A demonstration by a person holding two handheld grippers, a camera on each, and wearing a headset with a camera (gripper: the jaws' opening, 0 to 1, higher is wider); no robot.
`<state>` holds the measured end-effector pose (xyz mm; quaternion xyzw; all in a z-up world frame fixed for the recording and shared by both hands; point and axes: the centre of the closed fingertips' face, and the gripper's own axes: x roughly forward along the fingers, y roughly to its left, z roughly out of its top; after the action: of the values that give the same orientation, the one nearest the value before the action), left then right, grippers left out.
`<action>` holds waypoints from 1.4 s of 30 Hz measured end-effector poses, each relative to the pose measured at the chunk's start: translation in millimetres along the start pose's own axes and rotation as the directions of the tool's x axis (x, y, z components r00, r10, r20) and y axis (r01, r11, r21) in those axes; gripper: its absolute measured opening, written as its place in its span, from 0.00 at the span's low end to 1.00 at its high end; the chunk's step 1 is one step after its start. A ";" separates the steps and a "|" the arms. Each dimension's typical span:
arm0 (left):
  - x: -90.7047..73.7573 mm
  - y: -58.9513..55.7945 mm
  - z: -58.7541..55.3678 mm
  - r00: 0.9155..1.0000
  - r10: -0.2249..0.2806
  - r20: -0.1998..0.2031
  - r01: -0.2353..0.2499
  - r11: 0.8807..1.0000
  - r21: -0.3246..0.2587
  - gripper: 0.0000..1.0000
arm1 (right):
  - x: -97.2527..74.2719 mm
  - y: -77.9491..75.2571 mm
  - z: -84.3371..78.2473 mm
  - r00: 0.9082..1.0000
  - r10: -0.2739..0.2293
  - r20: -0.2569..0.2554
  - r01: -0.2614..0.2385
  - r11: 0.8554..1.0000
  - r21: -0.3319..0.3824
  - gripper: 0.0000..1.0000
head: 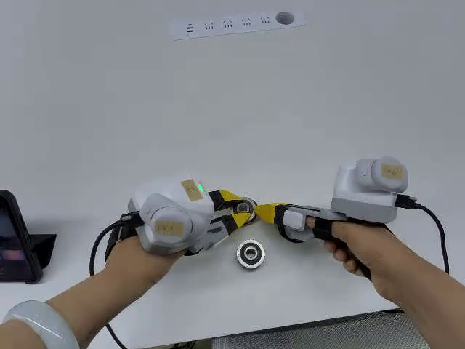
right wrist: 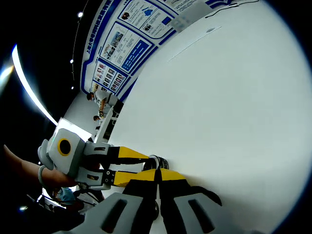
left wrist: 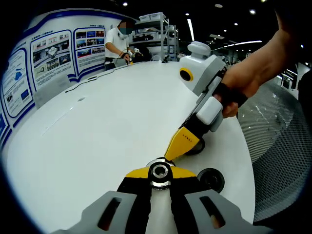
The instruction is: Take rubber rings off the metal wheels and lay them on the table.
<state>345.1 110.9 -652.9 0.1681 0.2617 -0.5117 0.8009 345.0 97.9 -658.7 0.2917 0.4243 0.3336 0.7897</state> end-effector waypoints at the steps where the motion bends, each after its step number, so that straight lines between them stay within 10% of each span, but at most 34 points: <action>1: -0.2 -0.1 0.1 1.000 0.000 0.001 0.000 1.000 0.001 0.14 | 0.7 0.7 -0.1 1.000 -0.005 -0.003 0.005 1.000 -0.013 0.02; 26: -0.1 -0.2 -0.2 1.000 -0.002 0.001 0.002 1.000 0.004 0.13 | -3.5 24.2 1.9 0.998 0.059 -0.009 -0.060 0.996 -0.073 0.02; 42: -8.5 -0.4 6.9 0.999 -0.003 0.041 0.002 0.999 0.036 0.18 | -0.6 11.7 1.8 1.000 0.021 0.008 -0.021 0.999 -0.045 0.02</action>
<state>343.6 113.3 -642.3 0.1715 0.2361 -0.5207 0.8023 343.1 104.3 -648.8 0.2797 0.4104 0.3500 0.7942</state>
